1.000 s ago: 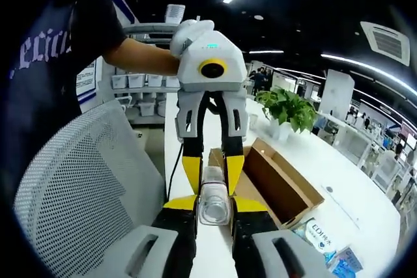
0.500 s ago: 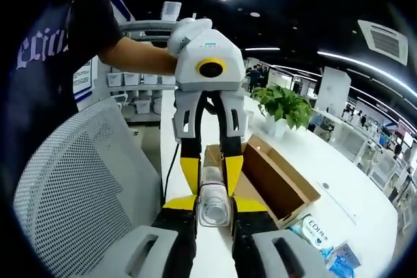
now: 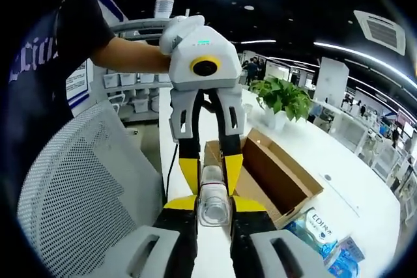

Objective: Operate the shoe box by opening the lid, removing the specified soft item, and placing it in the target area until the item is outside and the box remains undamaged.

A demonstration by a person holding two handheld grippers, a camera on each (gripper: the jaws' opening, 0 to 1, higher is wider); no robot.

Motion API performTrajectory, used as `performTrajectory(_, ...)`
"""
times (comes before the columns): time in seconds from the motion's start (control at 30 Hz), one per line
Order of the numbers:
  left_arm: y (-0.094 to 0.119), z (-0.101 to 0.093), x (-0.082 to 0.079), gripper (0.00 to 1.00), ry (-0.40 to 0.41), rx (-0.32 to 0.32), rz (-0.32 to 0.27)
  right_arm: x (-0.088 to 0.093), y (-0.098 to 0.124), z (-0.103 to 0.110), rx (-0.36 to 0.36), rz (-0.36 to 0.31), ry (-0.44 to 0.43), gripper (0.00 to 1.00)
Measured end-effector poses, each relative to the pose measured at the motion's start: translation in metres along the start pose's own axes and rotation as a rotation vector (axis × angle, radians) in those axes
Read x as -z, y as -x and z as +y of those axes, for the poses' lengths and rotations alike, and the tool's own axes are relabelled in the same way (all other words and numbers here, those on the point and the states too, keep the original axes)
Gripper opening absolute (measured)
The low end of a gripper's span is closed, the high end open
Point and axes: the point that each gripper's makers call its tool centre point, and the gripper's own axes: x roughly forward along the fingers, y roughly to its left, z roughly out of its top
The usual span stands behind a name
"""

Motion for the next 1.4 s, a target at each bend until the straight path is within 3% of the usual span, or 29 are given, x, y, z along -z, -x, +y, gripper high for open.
performTrajectory(0.33,-0.002,0.002,-0.002,0.2,0.016,-0.001,-0.02,0.003,0.003,-0.001,-0.008,0.031,0.017,0.12)
performTrajectory(0.47,0.0,0.008,-0.006,0.27,0.018,-0.027,-0.044,0.008,0.003,-0.002,-0.01,0.044,0.019,0.12)
performTrajectory(0.83,0.007,0.016,-0.003,0.37,0.047,-0.082,-0.061,0.008,0.006,-0.01,0.001,0.051,0.013,0.12)
performTrajectory(0.97,0.012,0.018,0.006,0.46,0.081,-0.118,-0.054,0.006,0.013,-0.019,0.002,0.062,0.01,0.12)
performTrajectory(1.17,0.021,0.019,0.016,0.52,0.158,-0.172,-0.088,0.006,0.027,-0.038,0.018,0.084,0.012,0.12)
performTrajectory(1.4,0.031,0.023,0.03,0.59,0.222,-0.233,-0.09,0.007,0.044,-0.062,0.048,0.113,0.029,0.12)
